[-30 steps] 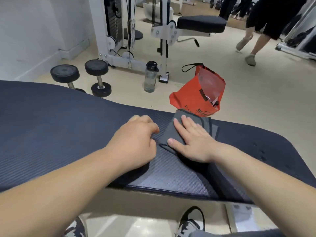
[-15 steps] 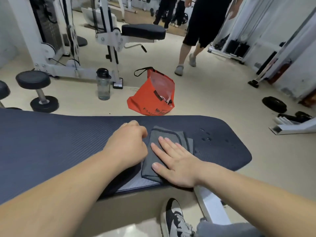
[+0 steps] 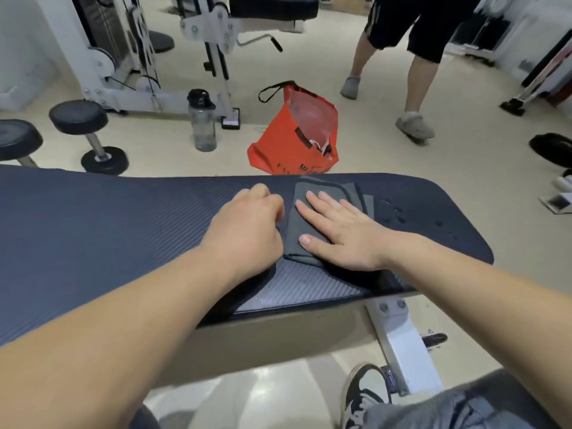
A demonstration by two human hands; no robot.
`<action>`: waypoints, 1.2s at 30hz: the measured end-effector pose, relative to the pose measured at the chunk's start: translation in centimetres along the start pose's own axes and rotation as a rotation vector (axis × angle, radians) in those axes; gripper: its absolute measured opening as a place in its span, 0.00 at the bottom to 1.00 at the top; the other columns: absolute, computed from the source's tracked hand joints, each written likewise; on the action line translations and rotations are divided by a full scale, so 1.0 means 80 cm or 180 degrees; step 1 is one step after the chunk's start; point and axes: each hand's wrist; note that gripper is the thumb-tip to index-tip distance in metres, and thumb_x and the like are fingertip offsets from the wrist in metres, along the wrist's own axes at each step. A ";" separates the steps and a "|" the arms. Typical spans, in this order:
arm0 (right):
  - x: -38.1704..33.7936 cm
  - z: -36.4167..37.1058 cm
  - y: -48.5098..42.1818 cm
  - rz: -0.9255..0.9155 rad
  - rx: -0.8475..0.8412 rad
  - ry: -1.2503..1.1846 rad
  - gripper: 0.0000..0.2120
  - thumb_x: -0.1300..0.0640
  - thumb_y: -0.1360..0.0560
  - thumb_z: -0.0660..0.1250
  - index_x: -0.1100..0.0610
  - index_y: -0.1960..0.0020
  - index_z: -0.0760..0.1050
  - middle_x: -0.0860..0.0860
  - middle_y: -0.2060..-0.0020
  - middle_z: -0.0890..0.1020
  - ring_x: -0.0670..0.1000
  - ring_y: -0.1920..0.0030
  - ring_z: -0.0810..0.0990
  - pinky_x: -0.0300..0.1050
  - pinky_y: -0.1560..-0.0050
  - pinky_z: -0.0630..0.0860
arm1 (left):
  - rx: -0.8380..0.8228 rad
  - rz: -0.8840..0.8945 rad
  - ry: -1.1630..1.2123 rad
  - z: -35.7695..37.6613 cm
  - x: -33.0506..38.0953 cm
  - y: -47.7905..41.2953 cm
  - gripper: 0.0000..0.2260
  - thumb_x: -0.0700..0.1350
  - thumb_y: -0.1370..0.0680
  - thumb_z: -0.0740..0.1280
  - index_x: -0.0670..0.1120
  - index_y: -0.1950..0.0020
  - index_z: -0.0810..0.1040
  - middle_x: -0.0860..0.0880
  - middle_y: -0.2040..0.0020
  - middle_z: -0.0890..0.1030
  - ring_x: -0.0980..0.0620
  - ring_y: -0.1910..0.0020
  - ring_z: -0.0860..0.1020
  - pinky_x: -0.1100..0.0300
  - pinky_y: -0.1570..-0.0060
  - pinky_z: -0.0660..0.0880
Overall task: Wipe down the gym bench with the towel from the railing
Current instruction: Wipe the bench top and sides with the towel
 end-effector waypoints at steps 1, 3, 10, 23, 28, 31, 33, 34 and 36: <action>0.012 -0.002 -0.004 0.0182 0.0088 -0.0082 0.37 0.31 0.18 0.44 0.46 0.16 0.37 0.47 0.17 0.37 0.46 0.18 0.34 0.51 0.19 0.36 | 0.0001 -0.0001 0.0019 0.003 0.003 -0.004 0.11 0.40 0.26 0.62 0.50 0.47 0.78 0.50 0.45 0.74 0.46 0.43 0.73 0.45 0.45 0.75; 0.035 -0.005 -0.012 0.0743 0.0274 -0.0275 0.40 0.31 0.19 0.45 0.51 0.15 0.39 0.49 0.16 0.38 0.49 0.17 0.36 0.53 0.18 0.38 | 0.0018 0.0041 0.0066 0.011 0.011 -0.011 0.13 0.40 0.26 0.61 0.49 0.44 0.78 0.51 0.43 0.74 0.46 0.42 0.73 0.45 0.44 0.76; -0.008 0.006 0.036 -0.0223 -0.0185 0.0025 0.37 0.37 0.16 0.47 0.52 0.16 0.35 0.48 0.18 0.34 0.49 0.19 0.30 0.53 0.19 0.33 | 0.0411 0.0324 0.0346 0.028 0.038 -0.036 0.10 0.38 0.28 0.63 0.49 0.51 0.78 0.51 0.49 0.76 0.46 0.47 0.75 0.48 0.50 0.76; 0.087 -0.003 0.005 0.1183 0.0193 -0.0339 0.36 0.33 0.18 0.44 0.48 0.16 0.39 0.50 0.16 0.37 0.51 0.17 0.35 0.55 0.19 0.37 | 0.0384 0.0433 0.0267 0.043 0.044 -0.042 0.12 0.38 0.29 0.63 0.50 0.48 0.78 0.53 0.47 0.75 0.48 0.44 0.73 0.48 0.44 0.75; 0.057 0.002 0.046 0.0215 0.0044 -0.0311 0.35 0.33 0.18 0.49 0.42 0.16 0.40 0.43 0.17 0.37 0.44 0.19 0.33 0.49 0.19 0.34 | 0.0341 0.0501 0.0239 0.056 0.053 -0.041 0.13 0.39 0.29 0.63 0.49 0.48 0.80 0.52 0.48 0.76 0.46 0.46 0.75 0.48 0.46 0.76; 0.104 -0.003 0.041 0.0740 0.0204 -0.0389 0.36 0.31 0.19 0.48 0.42 0.16 0.42 0.47 0.16 0.39 0.48 0.17 0.37 0.51 0.19 0.38 | 0.0258 0.0528 0.0166 0.067 0.063 -0.040 0.14 0.40 0.27 0.62 0.49 0.45 0.80 0.51 0.46 0.76 0.45 0.45 0.74 0.48 0.44 0.75; 0.146 -0.001 0.048 0.1493 0.0303 -0.0507 0.37 0.31 0.19 0.46 0.45 0.15 0.43 0.51 0.16 0.40 0.52 0.17 0.39 0.54 0.18 0.41 | 0.0224 0.0565 0.0170 0.071 0.073 -0.037 0.14 0.41 0.26 0.63 0.49 0.43 0.81 0.52 0.45 0.76 0.46 0.44 0.74 0.49 0.43 0.74; 0.164 0.001 0.056 0.1869 0.0312 -0.0568 0.37 0.31 0.19 0.45 0.47 0.15 0.43 0.53 0.16 0.40 0.53 0.16 0.39 0.55 0.18 0.41 | 0.0215 0.0601 0.0186 0.072 0.079 -0.035 0.14 0.41 0.25 0.63 0.49 0.42 0.81 0.52 0.44 0.76 0.47 0.43 0.74 0.50 0.43 0.74; 0.179 0.006 0.072 0.2312 0.0233 -0.0667 0.37 0.31 0.19 0.43 0.47 0.15 0.42 0.54 0.16 0.40 0.55 0.17 0.39 0.56 0.18 0.42 | 0.0234 0.0733 0.0236 0.072 0.090 -0.031 0.14 0.42 0.25 0.63 0.49 0.41 0.81 0.53 0.44 0.76 0.47 0.43 0.74 0.49 0.43 0.74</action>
Point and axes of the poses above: each hand's wrist, its own y-axis away from the middle knuckle, its own z-axis out of the palm, x = y × z
